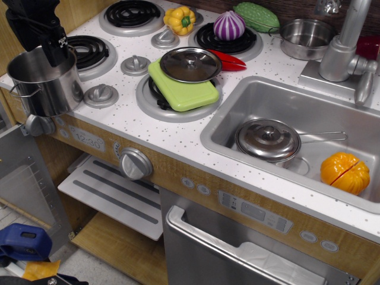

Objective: Put pot on stove which is near stove

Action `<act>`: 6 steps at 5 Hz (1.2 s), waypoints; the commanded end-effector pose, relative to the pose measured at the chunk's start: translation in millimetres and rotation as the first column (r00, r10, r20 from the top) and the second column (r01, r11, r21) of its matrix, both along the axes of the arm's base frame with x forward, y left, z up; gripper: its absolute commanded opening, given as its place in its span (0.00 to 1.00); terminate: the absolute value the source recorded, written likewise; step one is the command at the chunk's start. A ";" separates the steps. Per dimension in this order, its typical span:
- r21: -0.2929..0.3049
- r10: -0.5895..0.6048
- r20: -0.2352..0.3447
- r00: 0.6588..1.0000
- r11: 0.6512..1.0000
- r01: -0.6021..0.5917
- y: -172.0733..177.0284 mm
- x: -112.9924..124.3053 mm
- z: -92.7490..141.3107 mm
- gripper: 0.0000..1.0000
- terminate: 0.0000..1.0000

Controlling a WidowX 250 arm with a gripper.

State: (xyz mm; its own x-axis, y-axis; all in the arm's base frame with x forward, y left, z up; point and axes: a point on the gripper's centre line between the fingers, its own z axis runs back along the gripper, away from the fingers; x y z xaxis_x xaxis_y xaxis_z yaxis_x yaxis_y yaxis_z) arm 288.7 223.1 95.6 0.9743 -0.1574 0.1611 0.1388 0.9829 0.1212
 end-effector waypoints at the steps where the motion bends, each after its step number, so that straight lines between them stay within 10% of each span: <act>1: 0.000 0.000 0.000 1.000 1.000 0.000 0.0 0.0 0.0 1.00 0.00; 6: 0.003 0.008 0.081 0.997 1.000 -0.008 6.5 -7.1 -29.2 1.00 0.00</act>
State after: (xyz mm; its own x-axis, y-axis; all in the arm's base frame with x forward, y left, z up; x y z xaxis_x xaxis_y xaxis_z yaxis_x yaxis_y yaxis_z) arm 283.9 222.4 52.4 0.9621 -0.1440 0.2317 0.1224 0.9869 0.1050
